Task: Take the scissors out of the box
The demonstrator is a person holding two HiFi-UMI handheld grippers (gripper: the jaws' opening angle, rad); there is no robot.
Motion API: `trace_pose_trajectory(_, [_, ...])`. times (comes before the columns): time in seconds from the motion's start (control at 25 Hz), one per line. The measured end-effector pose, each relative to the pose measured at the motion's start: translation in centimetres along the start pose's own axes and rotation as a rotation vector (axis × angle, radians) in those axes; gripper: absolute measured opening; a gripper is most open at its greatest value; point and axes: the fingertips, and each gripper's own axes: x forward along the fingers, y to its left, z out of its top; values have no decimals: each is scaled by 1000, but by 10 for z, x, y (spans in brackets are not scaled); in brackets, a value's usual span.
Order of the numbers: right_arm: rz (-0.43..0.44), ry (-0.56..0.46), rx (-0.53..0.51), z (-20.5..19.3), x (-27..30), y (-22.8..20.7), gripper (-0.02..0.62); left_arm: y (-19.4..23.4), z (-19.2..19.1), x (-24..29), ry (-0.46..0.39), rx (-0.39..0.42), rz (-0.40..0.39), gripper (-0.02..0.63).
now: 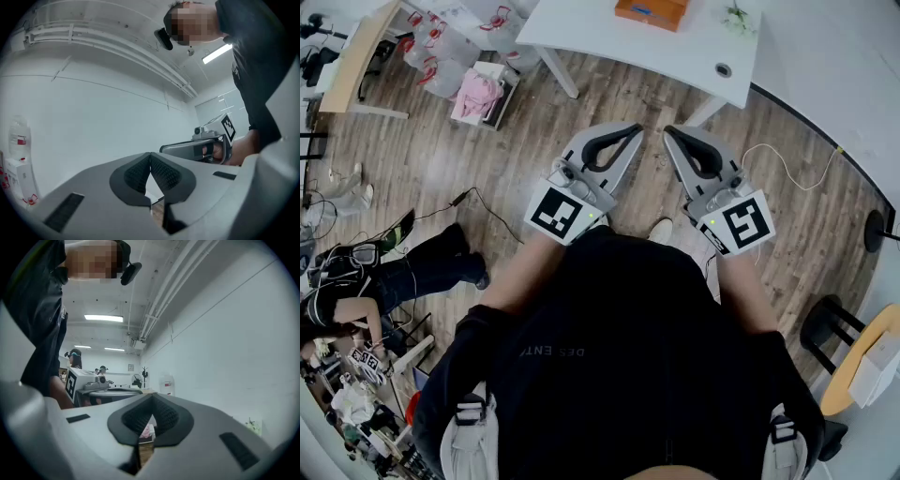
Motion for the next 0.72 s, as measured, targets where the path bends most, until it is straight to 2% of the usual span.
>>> trace_pose_trajectory(0.36, [24, -12, 44, -1, -6, 1, -6, -6, -1, -2, 1, -7, 8, 20])
trace_pose_trajectory(0.72, [33, -7, 28, -4, -35, -1, -8, -34, -4, 2, 13, -8, 23, 20])
